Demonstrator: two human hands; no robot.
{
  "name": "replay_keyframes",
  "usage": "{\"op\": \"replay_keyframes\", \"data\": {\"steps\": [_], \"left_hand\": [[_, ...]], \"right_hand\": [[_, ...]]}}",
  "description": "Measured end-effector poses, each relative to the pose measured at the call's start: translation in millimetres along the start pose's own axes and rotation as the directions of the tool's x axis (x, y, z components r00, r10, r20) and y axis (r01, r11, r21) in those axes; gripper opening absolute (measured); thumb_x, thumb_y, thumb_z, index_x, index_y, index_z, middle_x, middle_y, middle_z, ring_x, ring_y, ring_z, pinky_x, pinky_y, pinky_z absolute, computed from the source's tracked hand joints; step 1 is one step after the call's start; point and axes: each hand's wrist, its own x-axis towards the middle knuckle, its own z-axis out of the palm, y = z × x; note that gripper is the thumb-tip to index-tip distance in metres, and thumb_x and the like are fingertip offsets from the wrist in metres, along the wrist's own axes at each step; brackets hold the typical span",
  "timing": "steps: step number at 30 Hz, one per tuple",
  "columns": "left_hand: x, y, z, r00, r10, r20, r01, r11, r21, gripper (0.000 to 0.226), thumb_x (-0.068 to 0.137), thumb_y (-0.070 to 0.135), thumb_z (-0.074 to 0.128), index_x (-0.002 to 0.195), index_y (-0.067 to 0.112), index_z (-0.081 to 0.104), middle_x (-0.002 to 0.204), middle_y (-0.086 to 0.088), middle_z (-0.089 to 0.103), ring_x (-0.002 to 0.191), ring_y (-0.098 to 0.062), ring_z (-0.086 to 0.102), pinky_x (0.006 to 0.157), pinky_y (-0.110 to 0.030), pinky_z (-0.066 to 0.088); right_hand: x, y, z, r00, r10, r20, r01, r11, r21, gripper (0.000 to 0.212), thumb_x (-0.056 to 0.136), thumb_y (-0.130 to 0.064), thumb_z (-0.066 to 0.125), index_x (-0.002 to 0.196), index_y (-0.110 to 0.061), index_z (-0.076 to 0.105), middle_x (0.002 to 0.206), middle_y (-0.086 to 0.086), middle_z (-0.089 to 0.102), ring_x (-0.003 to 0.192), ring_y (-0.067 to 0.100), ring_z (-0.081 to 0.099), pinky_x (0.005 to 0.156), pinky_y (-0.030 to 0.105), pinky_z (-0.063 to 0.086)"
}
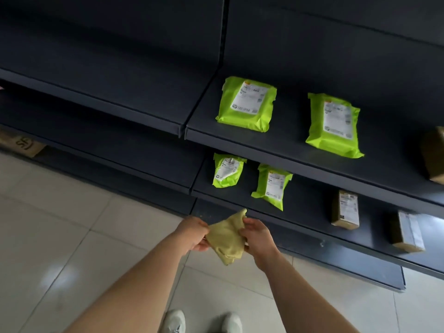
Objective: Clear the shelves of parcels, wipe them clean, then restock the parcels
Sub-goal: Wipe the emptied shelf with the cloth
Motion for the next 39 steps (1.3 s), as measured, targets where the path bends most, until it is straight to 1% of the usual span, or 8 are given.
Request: {"op": "replay_keyframes", "data": {"steps": [13, 18, 22, 24, 27, 30, 34, 39], "left_hand": [[249, -114, 25, 0.998, 0.052, -0.036, -0.049, 0.997, 0.064, 0.010, 0.094, 0.002, 0.052, 0.098, 0.009, 0.057, 0.089, -0.014, 0.066, 0.075, -0.023, 0.069, 0.072, -0.035, 0.059], [345, -160, 40, 0.986, 0.164, -0.016, -0.152, 0.942, 0.299, 0.008, 0.093, 0.015, 0.057, 0.100, 0.017, 0.060, 0.089, -0.002, 0.066, 0.074, -0.011, 0.064, 0.063, -0.023, 0.051], [418, -187, 31, 0.944, 0.320, -0.081, -0.226, 0.804, 0.550, 0.017, 0.094, 0.013, 0.054, 0.106, 0.016, 0.065, 0.113, -0.003, 0.065, 0.102, -0.018, 0.062, 0.086, -0.024, 0.051], [454, -197, 21, 0.916, 0.377, -0.139, -0.225, 0.767, 0.601, 0.026, 0.097, 0.009, 0.047, 0.118, 0.014, 0.061, 0.126, -0.007, 0.061, 0.113, -0.022, 0.058, 0.096, -0.031, 0.048], [495, -212, 9, 0.872, 0.434, -0.229, -0.230, 0.774, 0.590, 0.042, 0.098, 0.010, 0.045, 0.140, 0.014, 0.046, 0.136, -0.009, 0.052, 0.117, -0.025, 0.055, 0.094, -0.025, 0.043], [524, -222, 3, 0.821, 0.513, -0.252, -0.205, 0.675, 0.709, 0.047, 0.098, 0.018, 0.046, 0.144, 0.012, 0.039, 0.144, -0.011, 0.043, 0.129, -0.026, 0.044, 0.106, -0.031, 0.037], [548, -232, -3, 0.770, 0.599, -0.219, -0.174, 0.528, 0.831, 0.050, 0.100, 0.025, 0.042, 0.146, 0.009, 0.033, 0.151, -0.009, 0.032, 0.140, -0.025, 0.027, 0.115, -0.034, 0.024], [571, -238, -13, 0.741, 0.638, -0.210, -0.151, 0.462, 0.874, 0.052, 0.103, 0.029, 0.032, 0.150, 0.011, 0.023, 0.158, -0.009, 0.017, 0.146, -0.026, 0.014, 0.119, -0.035, 0.017]], "right_hand": [[226, 146, 25, 0.999, -0.008, 0.045, 0.012, 0.996, -0.089, 0.034, 0.091, 0.005, 0.053, 0.119, -0.015, 0.053, 0.111, 0.008, 0.063, 0.096, 0.024, 0.065, 0.082, 0.040, 0.057], [332, 200, 35, 0.992, -0.129, 0.013, 0.128, 0.965, -0.229, 0.038, 0.088, 0.004, 0.050, 0.116, -0.021, 0.058, 0.111, 0.001, 0.063, 0.096, 0.017, 0.064, 0.080, 0.028, 0.055], [414, 227, 42, 0.971, -0.238, -0.002, 0.223, 0.914, -0.338, 0.040, 0.089, 0.004, 0.045, 0.119, -0.020, 0.058, 0.111, 0.002, 0.062, 0.092, 0.015, 0.062, 0.070, 0.016, 0.047], [448, 239, 47, 0.970, -0.241, -0.014, 0.206, 0.855, -0.477, 0.041, 0.094, -0.007, 0.046, 0.133, -0.020, 0.050, 0.120, 0.007, 0.056, 0.104, 0.023, 0.059, 0.083, 0.028, 0.048], [476, 262, 50, 0.955, -0.289, -0.075, 0.117, 0.592, -0.797, 0.050, 0.096, -0.028, 0.048, 0.145, -0.024, 0.039, 0.151, 0.011, 0.021, 0.132, 0.033, 0.030, 0.110, 0.043, 0.033], [490, 283, 58, 0.937, -0.349, 0.025, 0.210, 0.504, -0.838, 0.057, 0.095, -0.026, 0.051, 0.148, -0.021, 0.032, 0.156, 0.005, 0.007, 0.139, 0.032, 0.016, 0.115, 0.043, 0.026], [506, 305, 67, 0.912, -0.379, 0.159, 0.285, 0.305, -0.909, 0.069, 0.098, -0.022, 0.044, 0.154, -0.017, 0.004, 0.161, 0.001, -0.013, 0.147, 0.032, -0.010, 0.121, 0.043, 0.008], [522, 313, 81, 0.847, -0.448, 0.288, 0.411, 0.207, -0.888, 0.069, 0.100, -0.028, 0.039, 0.155, -0.021, -0.002, 0.160, -0.001, -0.019, 0.147, 0.028, -0.015, 0.119, 0.040, -0.007]]}}
